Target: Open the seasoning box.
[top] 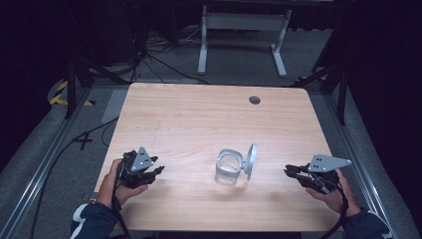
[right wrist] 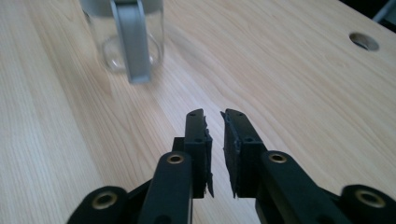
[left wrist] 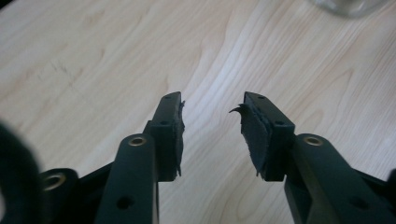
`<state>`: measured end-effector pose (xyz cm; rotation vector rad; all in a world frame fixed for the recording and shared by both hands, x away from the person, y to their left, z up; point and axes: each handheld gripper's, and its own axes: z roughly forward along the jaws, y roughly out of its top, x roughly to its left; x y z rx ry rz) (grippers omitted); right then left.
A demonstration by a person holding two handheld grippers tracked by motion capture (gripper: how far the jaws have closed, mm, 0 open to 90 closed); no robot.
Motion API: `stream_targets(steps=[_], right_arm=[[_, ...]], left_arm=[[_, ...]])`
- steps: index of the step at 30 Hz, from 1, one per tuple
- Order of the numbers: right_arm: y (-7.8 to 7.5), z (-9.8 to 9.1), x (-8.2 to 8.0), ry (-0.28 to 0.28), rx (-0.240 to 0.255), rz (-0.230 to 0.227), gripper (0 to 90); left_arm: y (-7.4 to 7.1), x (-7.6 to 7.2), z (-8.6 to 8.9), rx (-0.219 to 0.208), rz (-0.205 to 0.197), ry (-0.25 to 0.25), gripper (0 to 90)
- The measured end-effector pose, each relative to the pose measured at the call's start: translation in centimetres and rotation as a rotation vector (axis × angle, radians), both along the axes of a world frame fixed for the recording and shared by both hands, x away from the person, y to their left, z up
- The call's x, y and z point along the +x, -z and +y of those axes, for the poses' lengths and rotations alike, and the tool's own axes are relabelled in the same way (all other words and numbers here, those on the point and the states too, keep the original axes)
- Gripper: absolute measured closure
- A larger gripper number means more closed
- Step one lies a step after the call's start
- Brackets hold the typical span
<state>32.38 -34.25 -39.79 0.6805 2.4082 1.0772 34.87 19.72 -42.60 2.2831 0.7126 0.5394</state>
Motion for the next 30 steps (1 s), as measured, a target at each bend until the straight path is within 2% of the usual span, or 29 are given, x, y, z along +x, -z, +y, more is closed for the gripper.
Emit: stream_targets(steps=[1,6,7,12,15,16,19,21,22,23,24,26,30], right_arm=[[0.2,-0.4,-0.1,0.007,-0.001,0.004,77.5],[1.3,-2.3,-0.6,0.049,-0.004,0.012,70.7],[1.6,-2.9,-0.6,0.064,-0.001,0.018,69.5],[2.8,-4.6,-0.9,0.12,-0.009,0.036,66.1],[3.3,-5.7,-1.2,0.143,-0.004,0.039,64.1],[3.5,-6.0,-1.3,0.152,0.002,0.045,63.6],[4.1,-6.9,-1.4,0.175,0.025,0.065,60.5],[4.6,-7.4,-1.5,0.189,0.033,0.081,58.4],[4.8,-7.8,-1.5,0.197,0.041,0.084,56.5],[5.0,-7.9,-1.6,0.202,0.051,0.09,55.3],[5.2,-8.2,-1.6,0.209,0.061,0.098,54.0],[5.6,-8.5,-1.6,0.212,0.055,0.104,49.1],[6.8,-9.1,-1.6,0.225,0.063,0.127,38.1]], left_arm=[[0.4,-0.1,0.3,0.01,0.012,-0.006,56.3],[1.4,0.0,1.0,0.003,0.046,-0.023,48.1],[2.1,0.2,1.4,0.005,0.058,-0.032,47.3],[3.1,0.1,2.2,-0.006,0.089,-0.041,44.2],[3.8,0.0,2.7,-0.026,0.111,-0.046,42.5],[4.1,0.0,2.9,-0.028,0.099,-0.042,42.0],[4.8,-0.1,3.4,-0.074,0.133,-0.054,40.0],[4.8,-0.2,3.5,-0.083,0.136,-0.058,39.0],[5.0,-0.2,3.8,-0.102,0.137,-0.068,37.7],[5.1,-0.1,4.0,-0.105,0.128,-0.062,36.8],[5.3,-0.2,4.0,-0.131,0.137,-0.075,36.1],[5.5,-0.3,4.1,-0.15,0.128,-0.075,34.1],[5.5,-0.5,4.1,-0.13,0.12,-0.092,25.4]])
